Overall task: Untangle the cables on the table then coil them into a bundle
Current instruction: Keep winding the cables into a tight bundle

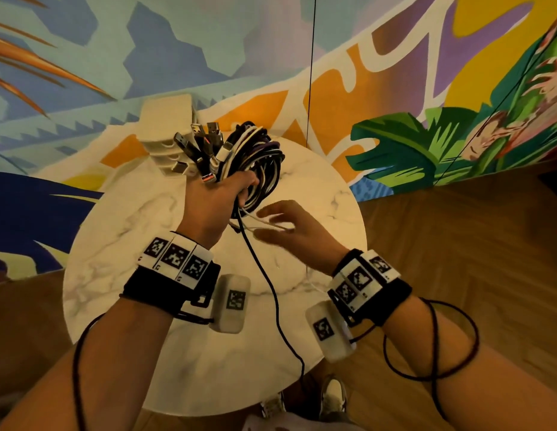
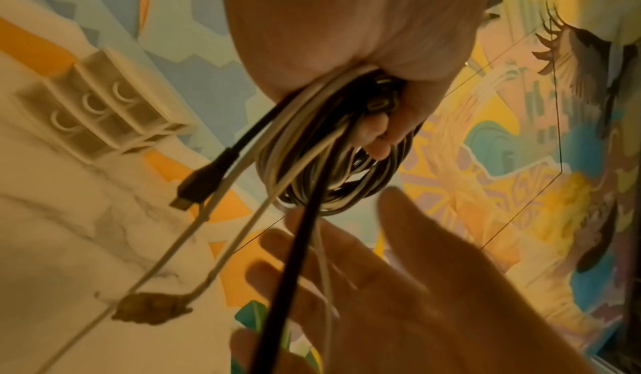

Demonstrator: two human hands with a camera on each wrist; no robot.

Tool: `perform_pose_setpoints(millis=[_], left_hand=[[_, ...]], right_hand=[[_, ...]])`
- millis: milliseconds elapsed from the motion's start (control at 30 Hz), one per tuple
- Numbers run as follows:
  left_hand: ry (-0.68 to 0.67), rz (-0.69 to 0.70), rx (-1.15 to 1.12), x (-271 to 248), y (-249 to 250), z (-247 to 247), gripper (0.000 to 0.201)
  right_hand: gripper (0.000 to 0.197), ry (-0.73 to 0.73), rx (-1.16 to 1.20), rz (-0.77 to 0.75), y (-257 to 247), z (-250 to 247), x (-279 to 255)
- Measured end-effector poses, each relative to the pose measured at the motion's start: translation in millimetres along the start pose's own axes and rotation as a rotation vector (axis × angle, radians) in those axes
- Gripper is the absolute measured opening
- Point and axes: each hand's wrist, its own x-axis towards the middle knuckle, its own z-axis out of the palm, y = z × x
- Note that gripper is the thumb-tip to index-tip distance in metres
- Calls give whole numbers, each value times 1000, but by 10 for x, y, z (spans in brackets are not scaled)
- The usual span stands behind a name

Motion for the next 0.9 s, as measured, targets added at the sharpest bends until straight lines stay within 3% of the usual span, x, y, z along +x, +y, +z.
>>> perform_pose_setpoints(millis=[67,133,200,300,433,633,767,900], left_hand=[[-9,-15,-19,4,1,17,20],[-47,-32,-40,3,-13,28,15],[-103,-52,-57,-13,-25,10,17],[-148,-81,-99,-45,-11,-55,15],[-220,-94,-238,-72,3,-143,9],[-405,-119,-234,-86,-7,-241,16],[-442,-131,-147,-129,-38,-307,13],[-501,-165,-103,-160,-43,-339,18]], right_hand=[[51,-77,-234,-47,28,104,21],[43,-147,-203,-45,22,174,55],[24,-118,-181,-72,17,169,108],[13,-143,-263,-114,76,71,169],[28,-167,-342,-83,226,-72,253],[28,-292,-588,7,296,-317,284],[20,-441,-377,71,268,-522,229],[13,-312,-265,118,308,-693,232]])
